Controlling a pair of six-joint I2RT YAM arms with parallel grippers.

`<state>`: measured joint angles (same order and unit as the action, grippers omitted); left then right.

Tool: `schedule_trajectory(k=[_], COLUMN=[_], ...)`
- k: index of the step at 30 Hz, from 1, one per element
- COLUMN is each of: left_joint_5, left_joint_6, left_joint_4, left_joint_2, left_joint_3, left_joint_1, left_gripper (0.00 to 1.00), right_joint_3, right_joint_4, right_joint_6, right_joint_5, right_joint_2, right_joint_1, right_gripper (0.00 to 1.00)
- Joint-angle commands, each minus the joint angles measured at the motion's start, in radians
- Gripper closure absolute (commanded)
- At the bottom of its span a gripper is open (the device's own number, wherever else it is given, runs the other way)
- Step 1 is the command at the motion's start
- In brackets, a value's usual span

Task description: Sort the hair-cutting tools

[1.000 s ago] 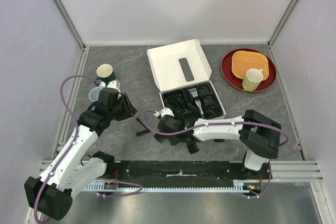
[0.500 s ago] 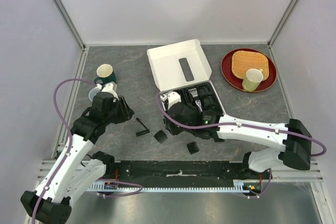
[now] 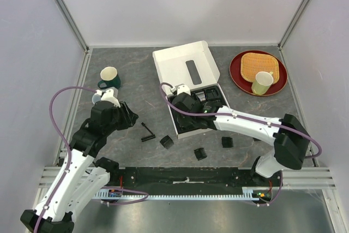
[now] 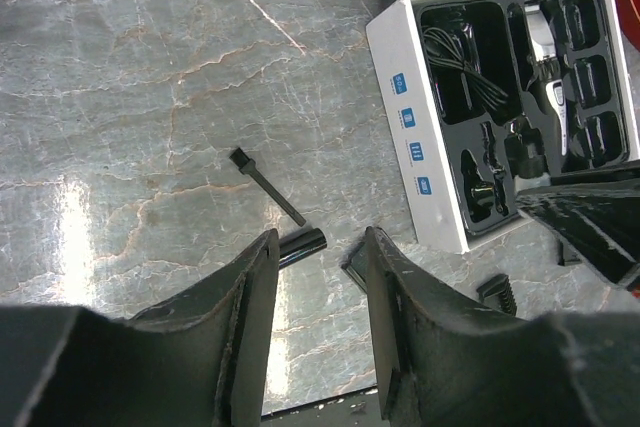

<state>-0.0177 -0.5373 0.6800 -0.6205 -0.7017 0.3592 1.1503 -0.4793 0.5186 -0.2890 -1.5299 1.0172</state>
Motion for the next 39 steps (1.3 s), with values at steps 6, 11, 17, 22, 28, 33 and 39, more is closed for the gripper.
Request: schedule_trajectory(k=[6,11,17,22,28,33,39], left_joint_5=[0.013,0.036,0.045,0.047,0.047,0.041,0.042], left_joint_6=[0.045,0.051,0.053,0.054,0.053,0.053,0.051], left_joint_4=[-0.043,-0.042,-0.043,-0.043,-0.043,-0.045,-0.045], left_joint_2=[-0.030,-0.056,-0.061,-0.058,-0.047,-0.047,-0.053], left_joint_3=[-0.001,-0.002,-0.002,0.001,0.004,0.004,0.004], left_joint_1=[-0.006,-0.006,-0.008,-0.008,-0.009,-0.008,-0.009], left_gripper=[0.54,0.55,0.56,0.56,0.57,0.57,0.57], right_joint_3=[0.048,0.028,0.022,0.012,0.026,0.035,0.042], right_joint_4=[-0.018,-0.019,-0.022,-0.025,-0.039,-0.044,-0.041], right_joint_6=[0.001,0.009,0.011,0.018,0.026,0.034,0.020], right_joint_5=[0.004,0.016,0.024,0.042,0.051,0.013,-0.009], right_joint_2=[-0.116,-0.136,-0.156,-0.154,-0.141,-0.107,-0.082], right_joint_1=[0.001,0.000,-0.002,-0.003,-0.002,-0.003,-0.012], right_gripper=[0.76,0.76,0.72,0.63,0.46,0.46,0.54])
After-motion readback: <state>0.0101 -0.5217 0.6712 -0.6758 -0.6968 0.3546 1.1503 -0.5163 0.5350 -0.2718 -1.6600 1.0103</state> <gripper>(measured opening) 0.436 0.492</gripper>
